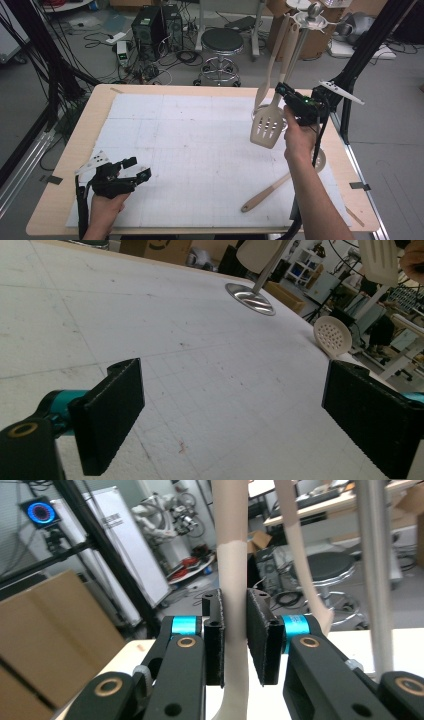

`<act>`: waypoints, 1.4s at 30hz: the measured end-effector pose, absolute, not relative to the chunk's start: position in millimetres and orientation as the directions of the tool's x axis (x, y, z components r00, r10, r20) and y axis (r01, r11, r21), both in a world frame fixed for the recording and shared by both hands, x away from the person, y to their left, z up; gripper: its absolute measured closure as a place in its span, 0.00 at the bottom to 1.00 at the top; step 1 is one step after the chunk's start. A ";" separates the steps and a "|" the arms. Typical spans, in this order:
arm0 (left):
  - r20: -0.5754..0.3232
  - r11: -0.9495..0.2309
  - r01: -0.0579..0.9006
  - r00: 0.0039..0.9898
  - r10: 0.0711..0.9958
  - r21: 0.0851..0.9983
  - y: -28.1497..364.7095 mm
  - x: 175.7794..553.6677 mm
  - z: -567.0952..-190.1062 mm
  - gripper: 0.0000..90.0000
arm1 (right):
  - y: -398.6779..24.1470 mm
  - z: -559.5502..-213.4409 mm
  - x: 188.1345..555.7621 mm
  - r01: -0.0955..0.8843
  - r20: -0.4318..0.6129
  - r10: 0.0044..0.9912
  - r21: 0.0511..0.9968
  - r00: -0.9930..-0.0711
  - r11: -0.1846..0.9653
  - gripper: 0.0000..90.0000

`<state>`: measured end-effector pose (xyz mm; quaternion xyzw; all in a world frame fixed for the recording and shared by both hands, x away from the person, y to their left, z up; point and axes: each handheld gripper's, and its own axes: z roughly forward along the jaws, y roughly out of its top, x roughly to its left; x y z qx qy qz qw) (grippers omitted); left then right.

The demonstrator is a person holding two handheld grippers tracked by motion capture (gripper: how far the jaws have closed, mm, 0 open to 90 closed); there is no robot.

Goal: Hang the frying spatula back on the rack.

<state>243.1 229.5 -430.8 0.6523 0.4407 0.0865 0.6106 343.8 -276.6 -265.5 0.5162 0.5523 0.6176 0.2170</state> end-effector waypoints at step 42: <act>-0.421 0.137 0.460 0.600 0.681 0.877 232.8 240.3 -429.7 0.12 | -316.8 -245.3 363.2 0.174 0.449 0.832 0.894 -0.325 -0.414 0.72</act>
